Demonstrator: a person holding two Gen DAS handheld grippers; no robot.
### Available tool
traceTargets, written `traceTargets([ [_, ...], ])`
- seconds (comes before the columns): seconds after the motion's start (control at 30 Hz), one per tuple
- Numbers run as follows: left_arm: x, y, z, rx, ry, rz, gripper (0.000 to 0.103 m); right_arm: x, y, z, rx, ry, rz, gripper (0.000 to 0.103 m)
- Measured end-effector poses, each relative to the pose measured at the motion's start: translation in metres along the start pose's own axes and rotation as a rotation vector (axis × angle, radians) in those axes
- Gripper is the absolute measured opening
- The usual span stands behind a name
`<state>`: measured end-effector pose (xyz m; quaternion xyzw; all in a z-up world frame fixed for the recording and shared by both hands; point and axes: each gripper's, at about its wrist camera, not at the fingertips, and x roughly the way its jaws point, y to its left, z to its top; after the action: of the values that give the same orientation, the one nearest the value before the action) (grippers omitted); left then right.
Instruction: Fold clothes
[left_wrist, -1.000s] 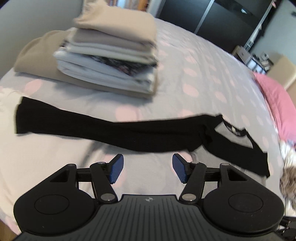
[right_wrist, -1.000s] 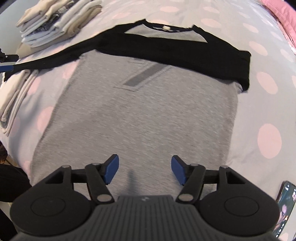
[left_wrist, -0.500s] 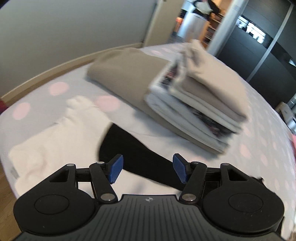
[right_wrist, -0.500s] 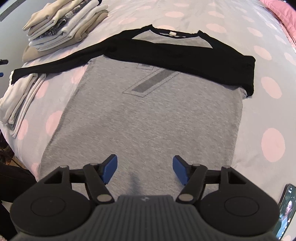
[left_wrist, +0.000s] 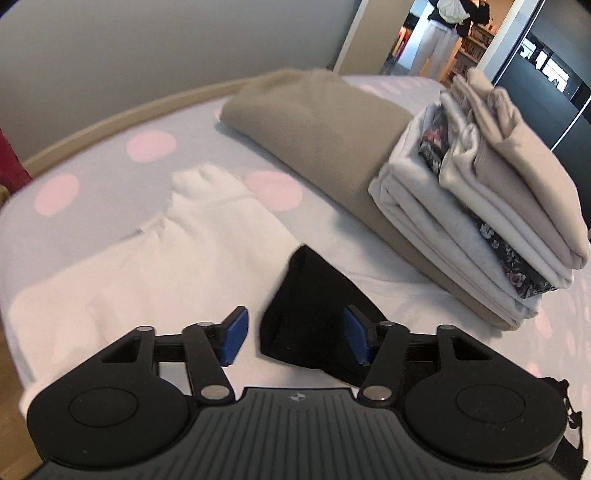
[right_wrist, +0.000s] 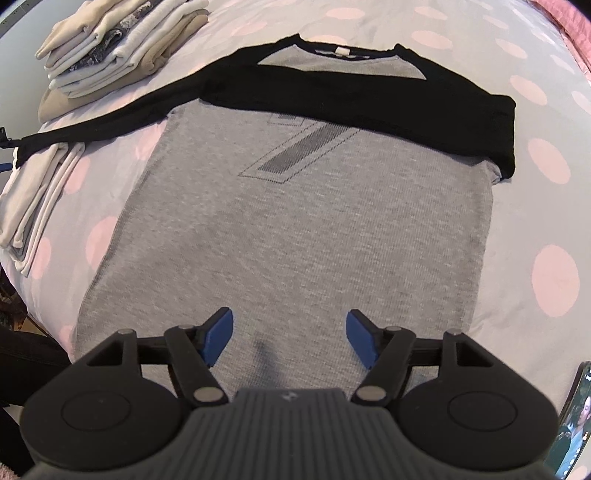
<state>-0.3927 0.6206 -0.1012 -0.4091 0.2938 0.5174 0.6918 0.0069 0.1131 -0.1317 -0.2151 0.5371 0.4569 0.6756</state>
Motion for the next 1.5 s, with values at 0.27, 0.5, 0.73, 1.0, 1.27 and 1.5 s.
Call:
traceTargets([
  [0.27,-0.008,-0.013,-0.003,0.046,-0.024,-0.029,0.004,0.007,0.006,0.003,-0.012,0.014,0.004,0.071],
  [0.5,-0.066,-0.045,-0.007,0.062,-0.122,-0.232,0.003,0.003,0.005,0.001,-0.002,0.000,0.010,0.071],
  [0.73,-0.126,-0.135,-0.029,0.207,-0.167,-0.472,0.003,-0.009,0.002,0.004,0.027,-0.042,0.016,0.071],
  [1.0,-0.135,-0.249,-0.108,0.463,-0.056,-0.641,0.003,-0.044,-0.017,0.017,0.101,-0.178,-0.017,0.071],
  [1.27,-0.097,-0.310,-0.224,0.721,0.156,-0.626,0.003,-0.060,-0.038,0.030,0.194,-0.255,-0.066,0.071],
  [1.5,-0.077,-0.318,-0.304,0.880,0.310,-0.636,0.003,-0.051,-0.033,0.037,0.152,-0.255,-0.140,0.071],
])
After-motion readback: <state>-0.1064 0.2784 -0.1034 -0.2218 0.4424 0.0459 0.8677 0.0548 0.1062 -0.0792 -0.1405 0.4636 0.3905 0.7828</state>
